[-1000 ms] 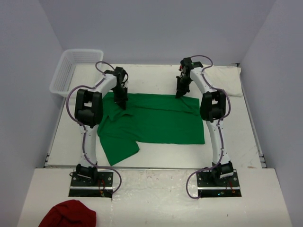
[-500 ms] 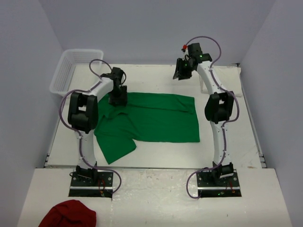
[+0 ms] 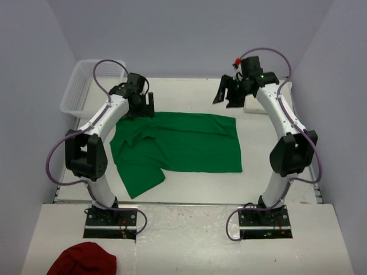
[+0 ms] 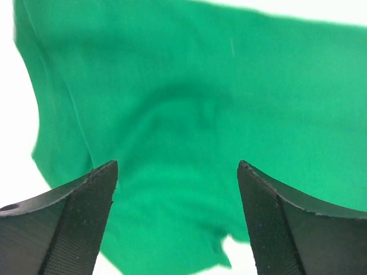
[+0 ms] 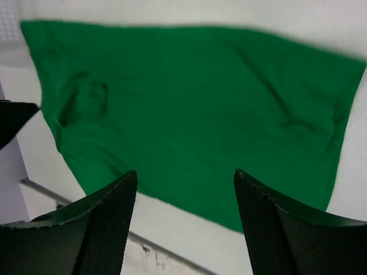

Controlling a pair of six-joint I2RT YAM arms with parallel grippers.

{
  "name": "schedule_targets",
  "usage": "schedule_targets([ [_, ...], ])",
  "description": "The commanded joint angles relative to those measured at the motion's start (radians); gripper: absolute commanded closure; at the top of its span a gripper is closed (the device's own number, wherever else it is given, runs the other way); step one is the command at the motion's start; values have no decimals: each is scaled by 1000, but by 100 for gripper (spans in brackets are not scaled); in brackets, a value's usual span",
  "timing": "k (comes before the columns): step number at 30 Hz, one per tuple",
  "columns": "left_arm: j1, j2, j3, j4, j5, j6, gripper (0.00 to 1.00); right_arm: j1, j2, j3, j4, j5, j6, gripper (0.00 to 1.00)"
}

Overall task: Fold and stack the t-shirts
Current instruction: Grap the side of the flattened tshirt closest away from the robot with both arms

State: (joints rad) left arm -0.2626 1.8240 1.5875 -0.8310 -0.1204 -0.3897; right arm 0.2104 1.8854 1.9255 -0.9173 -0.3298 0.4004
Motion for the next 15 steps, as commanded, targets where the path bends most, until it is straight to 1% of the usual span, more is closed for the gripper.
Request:
schedule_targets([
  [1,-67,-190,-107,-196,-12,-102,16,37,-255,-262,6,29,97,30],
  [2,-98,-230,-145,-221,-2,-163,17,35,-308,-380,27,34,104,29],
  [3,-115,-273,-229,-258,2,-201,18,35,-356,-431,37,38,110,29],
  [4,-159,-373,-275,-267,4,-272,20,37,-440,-527,63,20,118,28],
  [5,-173,-418,-315,-276,7,-312,21,37,-475,-566,69,2,126,28],
  [6,-182,-464,-392,-293,19,-352,23,38,-508,-601,74,-17,130,27],
  [7,-193,-541,-429,-306,51,-423,25,41,-540,-667,78,-28,132,27],
  [9,-205,-632,-512,-345,64,-478,27,41,-632,-721,84,-22,141,27],
  [10,-213,-653,-532,-365,56,-509,27,43,-660,-762,87,-20,144,27],
  [11,-213,-669,-555,-425,41,-520,27,43,-707,-779,100,-40,144,27],
  [13,-213,-695,-575,-485,12,-531,28,43,-735,-803,95,-64,152,26],
  [14,-214,-703,-604,-490,24,-516,29,43,-744,-801,80,-74,150,27],
  [15,-214,-715,-625,-491,34,-512,35,43,-755,-801,75,-95,143,26],
])
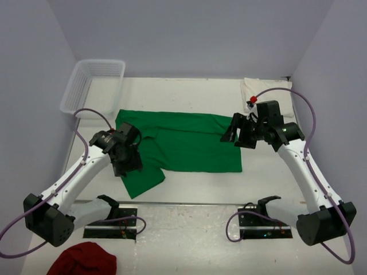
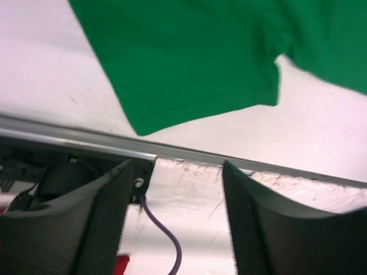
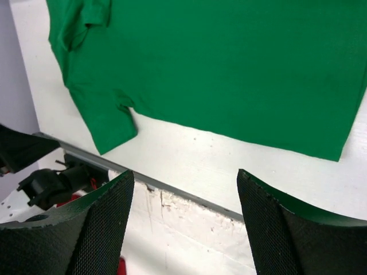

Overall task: Fold and stack the t-shirts
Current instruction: Grap the side of the flattened tshirt closest away from the robot with both arms

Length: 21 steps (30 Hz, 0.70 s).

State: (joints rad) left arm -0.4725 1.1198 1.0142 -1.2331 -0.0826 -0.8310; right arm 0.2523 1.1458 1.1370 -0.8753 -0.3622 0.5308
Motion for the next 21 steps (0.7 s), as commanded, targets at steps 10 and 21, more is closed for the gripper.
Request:
schedule_targets([
  [10,-66,126,-172,-34,-121,-131,50,-1,-55,-8,8,-104,-45,26],
  [21,-64,273,-267,168,-131,-85,53,1,-101,-57,10,-70,-49,25],
])
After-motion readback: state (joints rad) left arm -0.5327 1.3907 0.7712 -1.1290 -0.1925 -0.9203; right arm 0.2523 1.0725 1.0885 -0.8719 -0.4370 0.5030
